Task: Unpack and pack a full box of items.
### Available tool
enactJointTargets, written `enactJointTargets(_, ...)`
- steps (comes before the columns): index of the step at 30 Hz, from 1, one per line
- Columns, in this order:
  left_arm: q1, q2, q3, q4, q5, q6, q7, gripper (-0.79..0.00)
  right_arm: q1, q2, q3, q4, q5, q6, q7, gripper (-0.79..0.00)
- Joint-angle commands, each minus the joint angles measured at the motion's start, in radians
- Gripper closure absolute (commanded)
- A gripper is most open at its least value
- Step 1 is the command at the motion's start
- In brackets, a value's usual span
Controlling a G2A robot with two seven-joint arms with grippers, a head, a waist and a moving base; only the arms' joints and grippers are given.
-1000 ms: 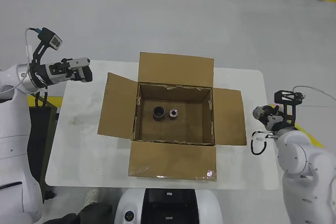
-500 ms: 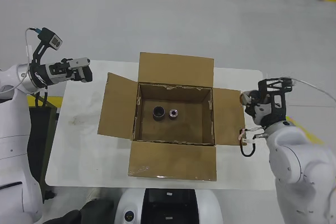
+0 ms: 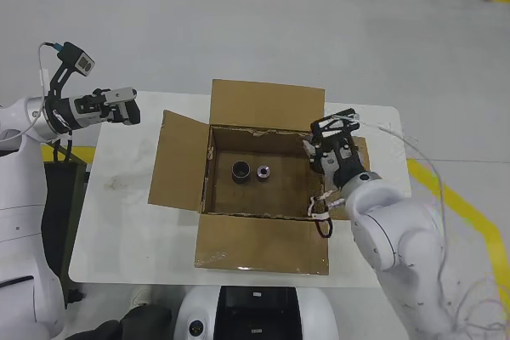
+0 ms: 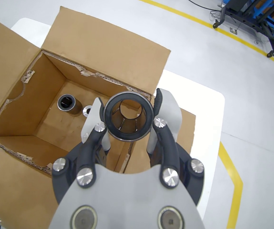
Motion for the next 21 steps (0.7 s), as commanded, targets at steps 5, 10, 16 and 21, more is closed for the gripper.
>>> enactJointTargets(5, 0.0, 0.0, 0.0, 0.0, 0.0, 0.0, 0.0, -0.785, 0.054, -0.019, -0.089, 0.111, -0.012, 0.033, 0.004, 0.0)
enactJointTargets(10, 0.0, 0.0, 0.0, 0.0, 0.0, 0.0, 0.0, -0.785, 0.067, -0.031, -0.113, 0.173, 0.014, 0.055, -0.003, 0.0)
enactJointTargets(16, 0.0, 0.0, 0.0, 0.0, 0.0, 0.0, 0.0, -0.785, 0.068, -0.041, -0.128, 0.258, 0.022, 0.076, -0.011, 0.0)
enactJointTargets(21, 0.0, 0.0, 0.0, 0.0, 0.0, 0.0, 0.0, -0.785, 0.082, -0.051, -0.114, 0.345, 0.097, 0.093, -0.038, 0.0)
